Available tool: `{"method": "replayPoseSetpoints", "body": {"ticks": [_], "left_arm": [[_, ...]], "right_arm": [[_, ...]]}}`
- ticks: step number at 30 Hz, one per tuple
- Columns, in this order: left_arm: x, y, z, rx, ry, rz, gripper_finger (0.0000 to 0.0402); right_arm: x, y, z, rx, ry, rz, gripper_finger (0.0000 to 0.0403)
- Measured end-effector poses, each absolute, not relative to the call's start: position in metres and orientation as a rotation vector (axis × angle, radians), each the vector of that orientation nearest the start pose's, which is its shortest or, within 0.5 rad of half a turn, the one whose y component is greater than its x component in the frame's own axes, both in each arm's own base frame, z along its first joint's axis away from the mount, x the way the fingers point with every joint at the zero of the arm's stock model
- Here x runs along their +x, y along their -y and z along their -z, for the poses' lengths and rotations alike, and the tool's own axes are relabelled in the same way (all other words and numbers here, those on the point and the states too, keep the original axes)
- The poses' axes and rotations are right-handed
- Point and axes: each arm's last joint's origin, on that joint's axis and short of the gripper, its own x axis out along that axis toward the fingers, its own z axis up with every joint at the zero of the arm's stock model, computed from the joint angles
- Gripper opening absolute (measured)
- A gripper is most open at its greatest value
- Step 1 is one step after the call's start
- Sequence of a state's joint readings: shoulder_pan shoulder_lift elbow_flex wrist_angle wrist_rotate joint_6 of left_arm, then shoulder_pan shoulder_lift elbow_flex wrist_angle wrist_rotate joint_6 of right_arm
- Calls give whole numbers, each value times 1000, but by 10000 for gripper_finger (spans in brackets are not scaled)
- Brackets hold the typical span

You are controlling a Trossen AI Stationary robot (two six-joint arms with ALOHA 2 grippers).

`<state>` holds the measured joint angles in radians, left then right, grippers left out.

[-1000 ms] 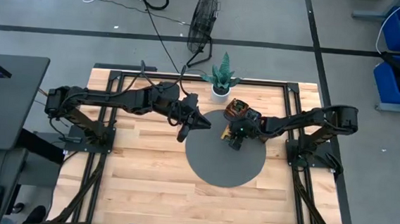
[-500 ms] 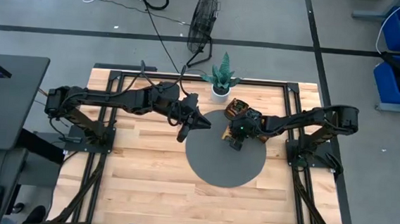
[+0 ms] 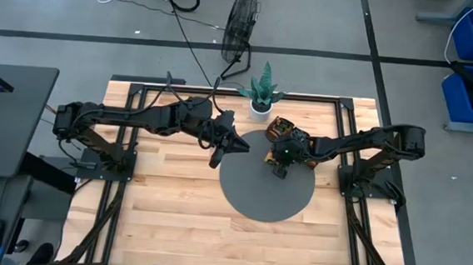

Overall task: Pick & Place Tea
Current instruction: Put the yellow tea bag into the wooden organizer

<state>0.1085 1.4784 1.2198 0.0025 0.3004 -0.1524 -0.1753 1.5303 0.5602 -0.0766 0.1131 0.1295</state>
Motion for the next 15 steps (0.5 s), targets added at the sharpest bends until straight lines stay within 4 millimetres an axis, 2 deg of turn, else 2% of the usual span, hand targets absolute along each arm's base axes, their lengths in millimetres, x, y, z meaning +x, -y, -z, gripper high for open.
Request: {"method": "replayPoseSetpoints", "body": {"ticks": [7, 15], "left_arm": [[339, -29, -338, -204, -264, 170, 55], [339, -29, -338, -204, -264, 197, 55]], "right_arm": [[252, 48, -126, 150, -1026, 328, 3], [273, 46, -155, 160, -1017, 314, 1]]}}
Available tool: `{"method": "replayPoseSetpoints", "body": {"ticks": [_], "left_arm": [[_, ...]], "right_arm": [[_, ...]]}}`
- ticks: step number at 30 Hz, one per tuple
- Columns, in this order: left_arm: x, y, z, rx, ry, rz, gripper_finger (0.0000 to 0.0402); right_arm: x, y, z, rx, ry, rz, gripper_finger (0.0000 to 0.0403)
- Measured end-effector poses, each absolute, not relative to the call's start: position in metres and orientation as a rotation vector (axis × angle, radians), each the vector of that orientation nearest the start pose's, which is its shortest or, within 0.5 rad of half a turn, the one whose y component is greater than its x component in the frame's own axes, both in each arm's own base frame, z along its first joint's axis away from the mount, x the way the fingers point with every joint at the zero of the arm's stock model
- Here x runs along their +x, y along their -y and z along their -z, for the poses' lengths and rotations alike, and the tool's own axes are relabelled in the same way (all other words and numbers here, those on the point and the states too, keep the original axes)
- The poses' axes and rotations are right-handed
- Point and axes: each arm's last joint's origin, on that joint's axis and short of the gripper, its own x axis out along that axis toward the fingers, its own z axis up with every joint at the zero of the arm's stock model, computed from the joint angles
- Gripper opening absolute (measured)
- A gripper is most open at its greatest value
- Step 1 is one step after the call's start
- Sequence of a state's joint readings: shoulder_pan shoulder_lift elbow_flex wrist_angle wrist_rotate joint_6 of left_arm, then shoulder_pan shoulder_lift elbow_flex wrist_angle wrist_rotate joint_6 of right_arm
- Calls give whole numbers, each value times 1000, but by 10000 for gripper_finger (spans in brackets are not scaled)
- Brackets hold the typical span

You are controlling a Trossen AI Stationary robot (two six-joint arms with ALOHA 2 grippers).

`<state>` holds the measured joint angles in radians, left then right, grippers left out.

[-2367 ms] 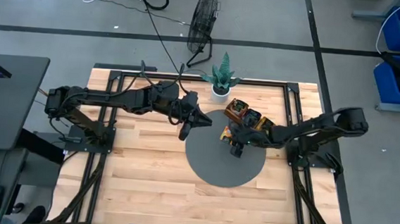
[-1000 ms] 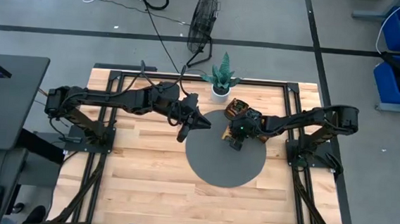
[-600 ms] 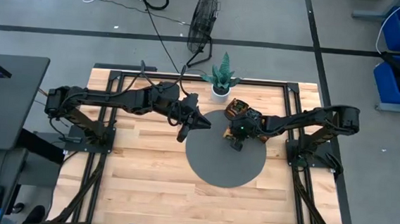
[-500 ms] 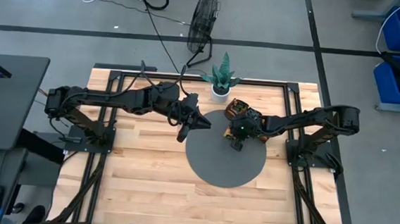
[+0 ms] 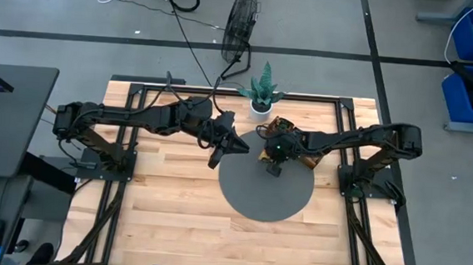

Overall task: Pick & Place Tea
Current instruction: Put the yellow tea bag into the wooden organizer

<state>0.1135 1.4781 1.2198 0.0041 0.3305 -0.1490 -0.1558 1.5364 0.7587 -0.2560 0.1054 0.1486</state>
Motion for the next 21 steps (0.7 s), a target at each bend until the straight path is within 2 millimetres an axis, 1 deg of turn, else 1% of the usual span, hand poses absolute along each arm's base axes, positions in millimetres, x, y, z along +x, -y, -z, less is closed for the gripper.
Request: {"method": "replayPoseSetpoints", "body": {"ticks": [6, 9, 11, 16, 21], "left_arm": [[338, -30, -338, -204, -265, 207, 55], [334, -30, -344, -181, -240, 207, 55], [328, -30, -350, -151, -236, 200, 55], [317, -36, -356, -89, -243, 130, 55], [313, -46, -357, -94, -253, 80, 55]], "right_arm": [[286, 32, -175, 132, -1008, 264, 0], [289, 25, -188, 118, -985, 246, 0], [289, 20, -197, 116, -974, 252, 0], [280, 12, -231, 116, -847, 316, 0], [261, 6, -263, 117, -694, 428, 0]]}}
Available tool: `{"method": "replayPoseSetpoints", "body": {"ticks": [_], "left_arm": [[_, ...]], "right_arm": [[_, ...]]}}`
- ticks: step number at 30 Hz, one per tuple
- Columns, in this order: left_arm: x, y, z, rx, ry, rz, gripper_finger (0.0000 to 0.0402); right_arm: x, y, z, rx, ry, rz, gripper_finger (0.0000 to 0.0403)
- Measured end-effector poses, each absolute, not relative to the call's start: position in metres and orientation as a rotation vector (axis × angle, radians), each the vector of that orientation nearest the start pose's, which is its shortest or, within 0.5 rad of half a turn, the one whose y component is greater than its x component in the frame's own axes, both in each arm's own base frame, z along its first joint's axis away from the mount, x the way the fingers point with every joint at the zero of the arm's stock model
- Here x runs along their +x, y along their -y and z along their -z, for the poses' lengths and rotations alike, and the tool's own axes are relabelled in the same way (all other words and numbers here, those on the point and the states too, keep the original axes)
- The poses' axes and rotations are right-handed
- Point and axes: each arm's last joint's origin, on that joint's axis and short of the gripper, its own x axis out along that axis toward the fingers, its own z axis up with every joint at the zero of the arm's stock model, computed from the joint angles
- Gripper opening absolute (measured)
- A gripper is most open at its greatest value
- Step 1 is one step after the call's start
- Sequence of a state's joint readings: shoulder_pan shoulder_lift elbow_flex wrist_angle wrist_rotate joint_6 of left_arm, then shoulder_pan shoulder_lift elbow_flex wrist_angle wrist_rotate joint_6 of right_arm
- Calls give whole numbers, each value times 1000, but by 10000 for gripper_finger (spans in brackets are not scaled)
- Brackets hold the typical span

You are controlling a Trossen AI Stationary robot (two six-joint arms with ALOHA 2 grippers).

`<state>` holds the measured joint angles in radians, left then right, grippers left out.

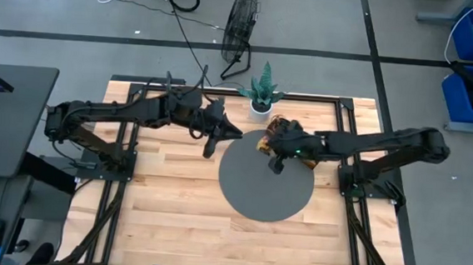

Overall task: Pick & Place Tea
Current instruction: Put the yellow tea bag into the wooden organizer

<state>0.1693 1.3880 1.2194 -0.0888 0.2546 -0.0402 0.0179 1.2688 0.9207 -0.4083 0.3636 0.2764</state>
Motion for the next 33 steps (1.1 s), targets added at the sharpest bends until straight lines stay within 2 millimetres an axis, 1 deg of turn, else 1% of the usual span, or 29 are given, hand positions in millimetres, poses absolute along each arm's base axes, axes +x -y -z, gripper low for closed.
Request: {"method": "replayPoseSetpoints", "body": {"ticks": [3, 6, 9, 12, 15, 22, 24, 26, 29, 33], "left_arm": [[313, -52, -358, -123, -242, 2, 55], [313, -59, -357, -204, -233, -100, 55], [313, -65, -358, -326, -200, -166, 55], [312, -70, -361, -465, -154, -195, 55], [313, -71, -364, -532, -118, -198, 55], [313, -70, -367, -531, -89, -199, 61], [314, -68, -369, -527, -64, -188, 74], [315, -66, -372, -523, -45, -177, 95], [320, -61, -371, -512, -21, -153, 137], [331, -58, -363, -510, -21, -136, 199]], "right_arm": [[253, 2, -281, 99, -567, 526, 0], [251, 1, -294, 82, -435, 650, 0], [253, 2, -302, 42, -336, 763, 0], [259, 3, -306, -11, -278, 840, 0], [264, 4, -310, -27, -226, 869, 0], [274, 3, -322, 1, -79, 864, 0], [276, 3, -323, -14, -63, 859, 0], [278, 4, -326, 1, -22, 854, 0], [279, 7, -333, 37, 45, 831, 0], [278, 12, -341, 75, 133, 803, 0]]}}
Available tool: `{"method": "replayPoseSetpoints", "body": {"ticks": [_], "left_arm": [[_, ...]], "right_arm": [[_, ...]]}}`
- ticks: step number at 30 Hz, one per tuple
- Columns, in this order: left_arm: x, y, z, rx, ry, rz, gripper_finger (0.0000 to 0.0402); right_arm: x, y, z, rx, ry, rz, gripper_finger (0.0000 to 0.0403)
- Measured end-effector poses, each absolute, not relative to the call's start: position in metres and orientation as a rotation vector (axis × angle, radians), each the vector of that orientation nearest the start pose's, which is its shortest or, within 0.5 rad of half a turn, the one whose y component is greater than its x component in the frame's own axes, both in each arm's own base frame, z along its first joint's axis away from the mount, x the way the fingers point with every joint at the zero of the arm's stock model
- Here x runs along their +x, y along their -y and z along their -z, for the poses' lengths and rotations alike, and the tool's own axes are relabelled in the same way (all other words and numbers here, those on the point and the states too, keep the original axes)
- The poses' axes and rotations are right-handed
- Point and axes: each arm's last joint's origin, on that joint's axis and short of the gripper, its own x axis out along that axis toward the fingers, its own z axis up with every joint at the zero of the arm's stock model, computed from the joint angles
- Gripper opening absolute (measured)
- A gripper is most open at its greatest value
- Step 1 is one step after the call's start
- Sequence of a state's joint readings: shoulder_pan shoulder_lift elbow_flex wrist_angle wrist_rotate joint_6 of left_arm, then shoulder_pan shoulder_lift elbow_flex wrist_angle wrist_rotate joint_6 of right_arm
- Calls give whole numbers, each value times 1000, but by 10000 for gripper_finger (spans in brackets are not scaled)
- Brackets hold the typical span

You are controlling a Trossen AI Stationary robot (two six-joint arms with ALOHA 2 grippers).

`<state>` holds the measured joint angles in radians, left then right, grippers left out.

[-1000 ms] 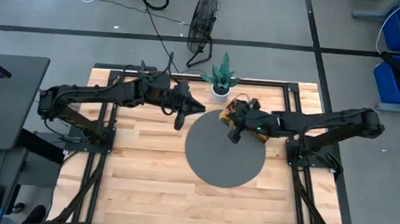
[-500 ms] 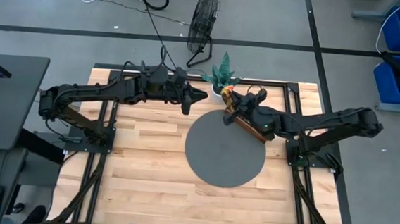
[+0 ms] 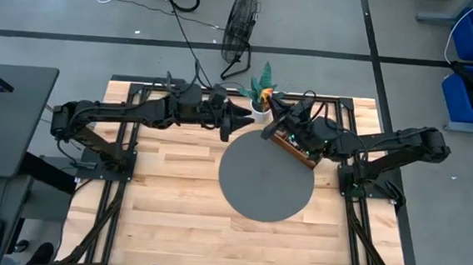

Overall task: Pick & Place Tea
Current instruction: Put the yellow tea bag into the wooden organizer

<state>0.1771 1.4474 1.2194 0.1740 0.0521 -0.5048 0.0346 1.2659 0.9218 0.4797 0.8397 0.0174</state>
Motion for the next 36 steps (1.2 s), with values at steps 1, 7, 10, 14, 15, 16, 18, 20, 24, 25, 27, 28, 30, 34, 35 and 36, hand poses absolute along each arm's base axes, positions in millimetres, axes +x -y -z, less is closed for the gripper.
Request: {"method": "replayPoseSetpoints", "body": {"ticks": [1, 7, 10, 14, 15, 16, 18, 20, 24, 25, 27, 28, 30, 34, 35, 36], "left_arm": [[334, -57, -361, -510, -18, -133, 213], [348, -58, -353, -510, 33, -176, 266], [352, -60, -348, -511, 30, -217, 274], [354, -62, -344, -509, 38, -277, 275], [354, -62, -344, -509, 39, -286, 275], [354, -62, -344, -509, 41, -291, 275], [356, -63, -343, -507, 47, -296, 275], [356, -63, -342, -508, 42, -301, 275], [356, -63, -342, -509, 47, -302, 275], [356, -63, -342, -509, 50, -301, 275], [356, -63, -343, -508, 57, -300, 275], [356, -63, -343, -508, 56, -301, 275], [356, -63, -343, -508, 51, -302, 275], [356, -64, -341, -508, 32, -312, 273], [356, -65, -340, -508, 26, -320, 270], [356, -65, -339, -508, 21, -327, 266]], "right_arm": [[279, 13, -342, 79, 142, 797, 0], [279, 14, -342, 76, 140, 768, 0], [279, 13, -341, 76, 140, 761, 0], [280, 12, -341, 77, 140, 714, 0], [280, 12, -341, 80, 139, 711, 0], [281, 12, -340, 86, 139, 711, 0], [282, 12, -339, 85, 127, 712, 0], [284, 12, -337, 88, 127, 709, 0], [287, 12, -333, 81, 110, 710, 0], [288, 12, -333, 81, 109, 709, 0], [288, 12, -332, 78, 103, 709, 0], [288, 12, -332, 78, 104, 710, 0], [288, 12, -332, 80, 109, 710, 0], [288, 12, -334, 88, 130, 710, 0], [288, 12, -334, 88, 129, 709, 0], [288, 12, -334, 87, 128, 709, 0]]}}
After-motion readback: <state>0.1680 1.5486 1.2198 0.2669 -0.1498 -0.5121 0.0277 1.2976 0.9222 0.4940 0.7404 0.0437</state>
